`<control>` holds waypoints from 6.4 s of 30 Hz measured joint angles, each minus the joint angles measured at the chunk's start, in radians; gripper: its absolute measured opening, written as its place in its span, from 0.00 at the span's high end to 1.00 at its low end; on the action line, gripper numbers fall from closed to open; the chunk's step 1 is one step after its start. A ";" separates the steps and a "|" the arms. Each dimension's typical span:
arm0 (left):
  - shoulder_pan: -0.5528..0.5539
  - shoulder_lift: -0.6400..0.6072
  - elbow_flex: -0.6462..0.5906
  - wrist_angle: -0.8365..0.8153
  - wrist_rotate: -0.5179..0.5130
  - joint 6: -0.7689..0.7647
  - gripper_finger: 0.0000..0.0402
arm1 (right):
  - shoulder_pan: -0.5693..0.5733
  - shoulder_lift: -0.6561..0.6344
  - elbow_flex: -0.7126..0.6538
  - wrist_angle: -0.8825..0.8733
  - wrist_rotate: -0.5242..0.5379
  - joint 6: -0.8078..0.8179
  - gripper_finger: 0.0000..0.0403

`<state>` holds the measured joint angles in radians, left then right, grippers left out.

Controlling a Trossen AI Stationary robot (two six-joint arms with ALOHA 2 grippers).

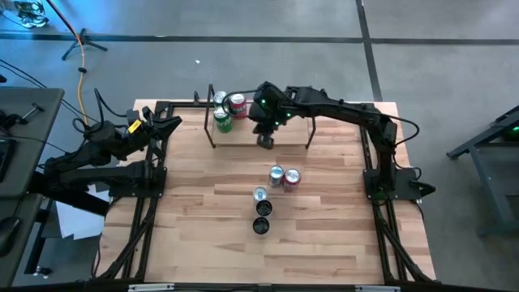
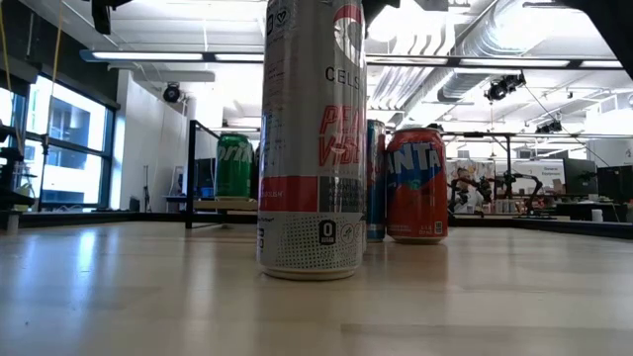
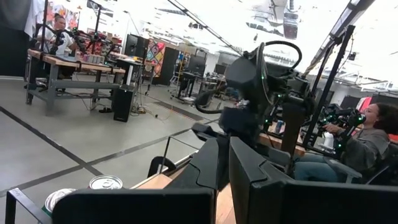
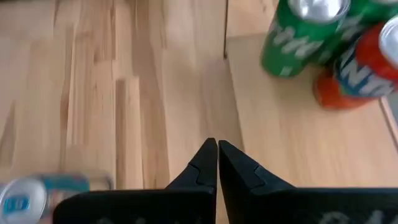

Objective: Place canned beverage on shelf
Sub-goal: Put the red soda can on the shelf aligned with the red soda can

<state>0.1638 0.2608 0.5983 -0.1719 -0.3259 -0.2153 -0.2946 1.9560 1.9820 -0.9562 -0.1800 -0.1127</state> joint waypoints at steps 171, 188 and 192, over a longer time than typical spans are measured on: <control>-0.060 0.267 -0.248 0.587 0.288 -0.073 1.00 | 0.342 -0.881 -1.162 0.999 0.592 0.408 0.04; -0.060 0.267 -0.248 0.585 0.288 -0.097 1.00 | 0.340 -0.662 -0.888 0.388 0.301 0.404 0.04; -0.060 0.267 -0.248 0.584 0.288 -0.097 1.00 | 0.340 -0.586 -0.843 0.246 0.282 0.358 0.04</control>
<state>0.1036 0.5274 0.3508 0.4122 -0.0376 -0.3126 0.0458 1.3699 1.1394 -0.7107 0.1019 0.2454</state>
